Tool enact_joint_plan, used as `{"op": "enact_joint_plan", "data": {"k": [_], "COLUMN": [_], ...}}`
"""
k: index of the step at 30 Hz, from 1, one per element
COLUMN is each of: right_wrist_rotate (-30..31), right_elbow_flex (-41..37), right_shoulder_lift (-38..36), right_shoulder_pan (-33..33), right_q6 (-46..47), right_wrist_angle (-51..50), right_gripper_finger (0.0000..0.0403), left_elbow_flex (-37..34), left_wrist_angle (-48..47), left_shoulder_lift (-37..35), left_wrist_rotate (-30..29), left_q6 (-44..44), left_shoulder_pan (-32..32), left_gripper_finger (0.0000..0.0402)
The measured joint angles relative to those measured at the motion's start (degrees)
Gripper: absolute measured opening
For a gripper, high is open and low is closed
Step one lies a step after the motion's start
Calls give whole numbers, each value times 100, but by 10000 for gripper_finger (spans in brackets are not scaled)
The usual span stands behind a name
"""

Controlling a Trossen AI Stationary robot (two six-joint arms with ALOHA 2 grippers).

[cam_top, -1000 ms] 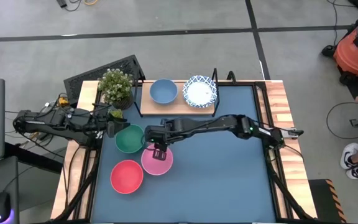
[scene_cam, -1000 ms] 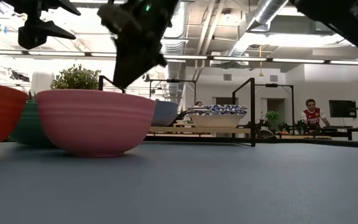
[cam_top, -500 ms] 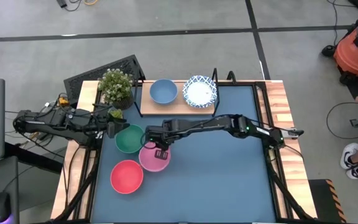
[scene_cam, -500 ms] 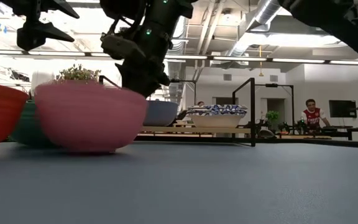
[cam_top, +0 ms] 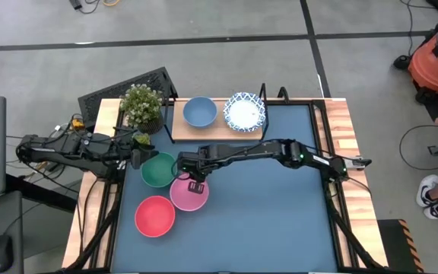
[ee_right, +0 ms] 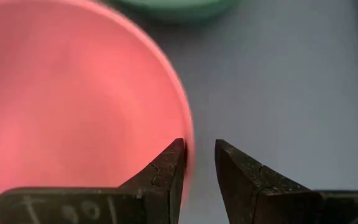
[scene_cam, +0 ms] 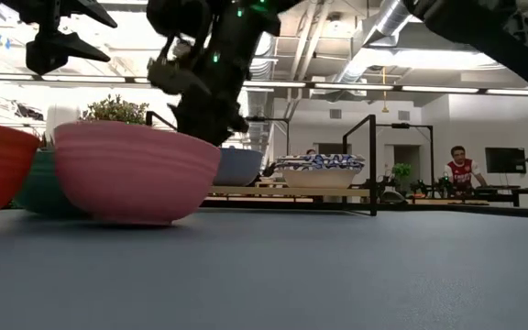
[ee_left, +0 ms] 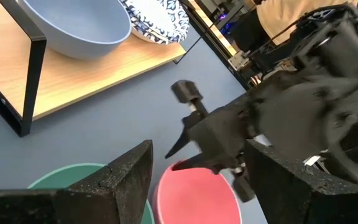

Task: Place and stack bowls onto a shelf
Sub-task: Stack the pink bowl on top of the blue bowl on the shelf

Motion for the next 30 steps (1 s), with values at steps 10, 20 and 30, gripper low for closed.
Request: {"op": "enact_joint_plan", "data": {"k": [10,20,30], "right_wrist_rotate": [-340,-527,-443], "right_elbow_flex": [-301,-251,216], "right_shoulder_lift": [12,-144,-936], "right_shoulder_pan": [-6,-101,-955], "right_q6": [-17,193,175], "right_wrist_angle": [129,-374,-1174], "right_gripper_finger": [109,24,24], "left_elbow_flex": [1,1,1], "left_wrist_angle": [-2,-3,-7], "left_shoulder_lift": [0,0,0], "left_wrist_rotate": [-6,-9,-157], "left_q6": [67,69,78], "left_shoulder_pan": [1,1,2], "left_gripper_finger": [235,235,235]}}
